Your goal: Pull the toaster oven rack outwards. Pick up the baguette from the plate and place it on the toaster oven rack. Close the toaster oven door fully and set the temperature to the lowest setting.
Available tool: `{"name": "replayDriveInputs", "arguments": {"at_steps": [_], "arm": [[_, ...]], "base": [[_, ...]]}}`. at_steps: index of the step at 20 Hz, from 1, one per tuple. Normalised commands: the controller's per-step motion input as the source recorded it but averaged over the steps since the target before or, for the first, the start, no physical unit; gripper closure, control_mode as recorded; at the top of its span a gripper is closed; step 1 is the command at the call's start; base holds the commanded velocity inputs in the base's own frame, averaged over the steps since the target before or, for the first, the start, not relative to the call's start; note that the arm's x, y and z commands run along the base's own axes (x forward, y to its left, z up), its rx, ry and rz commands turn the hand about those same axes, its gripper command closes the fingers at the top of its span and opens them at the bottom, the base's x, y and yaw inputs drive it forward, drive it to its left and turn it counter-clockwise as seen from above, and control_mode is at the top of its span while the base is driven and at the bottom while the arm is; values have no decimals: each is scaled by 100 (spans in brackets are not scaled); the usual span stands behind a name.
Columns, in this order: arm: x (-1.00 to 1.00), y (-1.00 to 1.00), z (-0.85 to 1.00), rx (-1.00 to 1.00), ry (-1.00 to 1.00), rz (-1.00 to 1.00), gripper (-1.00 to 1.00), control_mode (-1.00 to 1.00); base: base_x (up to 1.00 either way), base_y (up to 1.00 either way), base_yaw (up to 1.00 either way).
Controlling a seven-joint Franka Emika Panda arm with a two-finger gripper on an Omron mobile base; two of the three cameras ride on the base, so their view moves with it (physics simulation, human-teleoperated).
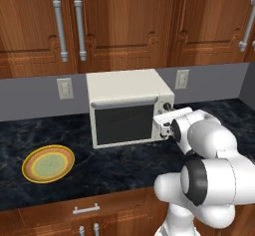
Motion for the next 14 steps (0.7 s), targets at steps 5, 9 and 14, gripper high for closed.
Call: {"name": "replayDriveInputs", "arguments": {"at_steps": [5, 9, 14], "arm": [[58, -10, 40, 0, 0, 5, 100, -100], [52, -13, 43, 0, 0, 10, 100, -100], [45, -10, 67, -1, 0, 10, 100, -100]], "base": [[0, 0, 0], [0, 0, 0], [0, 0, 0]]}}
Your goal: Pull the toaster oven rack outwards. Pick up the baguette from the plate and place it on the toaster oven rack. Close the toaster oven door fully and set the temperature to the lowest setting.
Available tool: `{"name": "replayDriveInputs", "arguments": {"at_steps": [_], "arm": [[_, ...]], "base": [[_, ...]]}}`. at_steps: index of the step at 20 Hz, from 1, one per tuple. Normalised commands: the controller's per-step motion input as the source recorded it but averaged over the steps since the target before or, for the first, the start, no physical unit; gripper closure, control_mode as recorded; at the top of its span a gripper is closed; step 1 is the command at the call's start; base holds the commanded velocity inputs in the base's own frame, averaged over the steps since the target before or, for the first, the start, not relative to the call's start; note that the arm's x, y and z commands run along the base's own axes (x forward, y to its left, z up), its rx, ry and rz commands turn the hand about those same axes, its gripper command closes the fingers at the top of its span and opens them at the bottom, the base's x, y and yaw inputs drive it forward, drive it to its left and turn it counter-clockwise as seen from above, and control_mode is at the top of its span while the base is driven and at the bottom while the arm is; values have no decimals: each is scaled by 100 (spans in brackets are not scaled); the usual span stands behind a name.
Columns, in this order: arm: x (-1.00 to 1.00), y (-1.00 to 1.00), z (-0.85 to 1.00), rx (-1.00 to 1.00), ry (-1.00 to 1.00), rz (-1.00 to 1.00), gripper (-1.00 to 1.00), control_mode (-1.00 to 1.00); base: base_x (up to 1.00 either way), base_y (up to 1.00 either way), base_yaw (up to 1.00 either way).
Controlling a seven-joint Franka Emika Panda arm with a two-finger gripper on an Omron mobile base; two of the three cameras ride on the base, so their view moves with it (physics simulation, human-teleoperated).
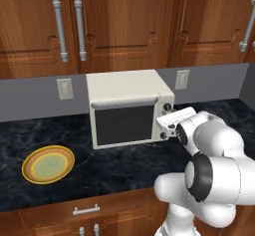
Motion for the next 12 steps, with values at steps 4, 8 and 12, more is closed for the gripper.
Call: {"name": "replayDriveInputs", "arguments": {"at_steps": [4, 8, 12], "arm": [[38, 0, 74, -4, 0, 8, 100, -100], [41, 1, 90, -10, 0, 4, 100, -100], [49, 9, 100, -15, 0, 3, 100, -100]], "base": [[0, 0, 0], [0, 0, 0], [0, 0, 0]]}}
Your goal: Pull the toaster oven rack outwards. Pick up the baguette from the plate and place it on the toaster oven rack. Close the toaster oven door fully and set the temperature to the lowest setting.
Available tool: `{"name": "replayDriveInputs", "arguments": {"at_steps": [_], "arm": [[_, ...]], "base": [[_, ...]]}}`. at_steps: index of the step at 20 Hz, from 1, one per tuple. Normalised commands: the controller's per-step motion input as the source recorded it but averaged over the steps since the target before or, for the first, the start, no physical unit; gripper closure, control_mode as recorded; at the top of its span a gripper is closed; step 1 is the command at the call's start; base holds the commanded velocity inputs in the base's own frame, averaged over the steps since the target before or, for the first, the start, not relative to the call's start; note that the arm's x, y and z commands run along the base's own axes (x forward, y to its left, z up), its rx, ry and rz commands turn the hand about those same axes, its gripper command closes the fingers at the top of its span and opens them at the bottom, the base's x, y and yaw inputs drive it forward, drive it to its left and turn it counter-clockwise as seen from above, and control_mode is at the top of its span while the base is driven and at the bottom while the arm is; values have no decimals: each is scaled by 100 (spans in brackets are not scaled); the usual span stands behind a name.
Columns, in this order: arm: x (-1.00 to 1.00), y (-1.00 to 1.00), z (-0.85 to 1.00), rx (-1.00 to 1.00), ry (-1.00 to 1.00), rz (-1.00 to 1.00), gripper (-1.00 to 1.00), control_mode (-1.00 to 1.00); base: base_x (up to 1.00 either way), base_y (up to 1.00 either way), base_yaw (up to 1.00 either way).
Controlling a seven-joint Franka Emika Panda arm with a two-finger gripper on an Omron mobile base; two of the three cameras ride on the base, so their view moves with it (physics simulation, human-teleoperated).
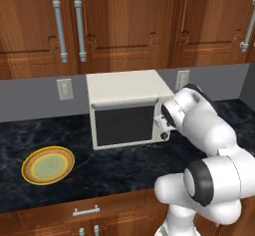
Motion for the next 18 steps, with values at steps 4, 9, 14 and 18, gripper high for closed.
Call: {"name": "replayDriveInputs", "arguments": {"at_steps": [4, 9, 14, 18], "arm": [[61, 3, 98, -17, 0, 7, 100, -100], [64, 0, 93, -13, 0, 13, 100, -100], [57, 0, 76, -11, -2, 18, 100, -100], [54, 0, 72, -13, -3, 28, 100, -100]], "base": [[0, 0, 0], [0, 0, 0], [0, 0, 0], [0, 0, 0]]}}
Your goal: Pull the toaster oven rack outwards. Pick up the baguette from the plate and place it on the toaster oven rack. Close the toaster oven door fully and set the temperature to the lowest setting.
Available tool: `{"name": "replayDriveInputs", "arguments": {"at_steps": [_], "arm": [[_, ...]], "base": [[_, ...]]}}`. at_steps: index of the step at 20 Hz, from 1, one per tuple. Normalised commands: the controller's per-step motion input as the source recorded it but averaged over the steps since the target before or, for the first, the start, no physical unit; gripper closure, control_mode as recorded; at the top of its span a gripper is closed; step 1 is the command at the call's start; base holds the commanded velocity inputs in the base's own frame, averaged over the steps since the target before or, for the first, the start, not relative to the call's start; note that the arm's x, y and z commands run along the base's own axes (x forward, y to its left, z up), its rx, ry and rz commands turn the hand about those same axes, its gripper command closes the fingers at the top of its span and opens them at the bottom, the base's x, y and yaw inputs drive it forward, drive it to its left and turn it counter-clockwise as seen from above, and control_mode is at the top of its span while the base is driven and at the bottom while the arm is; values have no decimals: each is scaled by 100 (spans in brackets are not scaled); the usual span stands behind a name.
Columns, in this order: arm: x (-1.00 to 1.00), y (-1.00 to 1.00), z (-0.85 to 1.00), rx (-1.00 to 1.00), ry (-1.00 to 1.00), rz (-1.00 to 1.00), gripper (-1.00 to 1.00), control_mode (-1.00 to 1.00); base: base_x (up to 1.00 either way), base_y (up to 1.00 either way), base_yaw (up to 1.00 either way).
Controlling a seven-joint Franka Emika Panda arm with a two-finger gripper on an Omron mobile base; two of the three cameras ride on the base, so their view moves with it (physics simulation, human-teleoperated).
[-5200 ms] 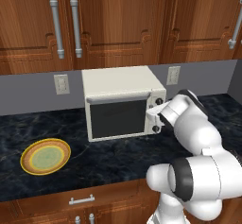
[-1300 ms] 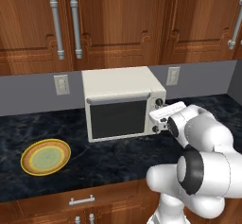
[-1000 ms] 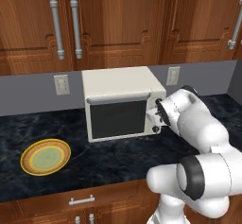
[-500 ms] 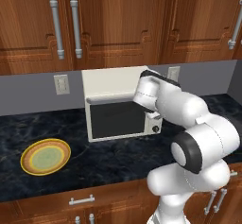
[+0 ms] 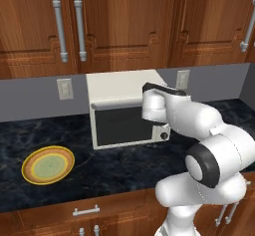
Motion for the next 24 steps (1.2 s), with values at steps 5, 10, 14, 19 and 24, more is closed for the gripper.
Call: {"name": "replayDriveInputs", "arguments": {"at_steps": [5, 10, 14, 19, 24], "arm": [[50, 0, 69, -13, -2, 33, 100, -100], [57, 0, 66, -17, 0, 38, 100, -100], [59, 0, 65, -20, 0, 38, 100, -100], [61, 0, 67, -22, 0, 38, 100, -100], [57, 0, 63, -27, 0, 44, 100, -100]], "base": [[0, 0, 0], [0, 0, 0], [0, 0, 0], [0, 0, 0], [0, 0, 0]]}}
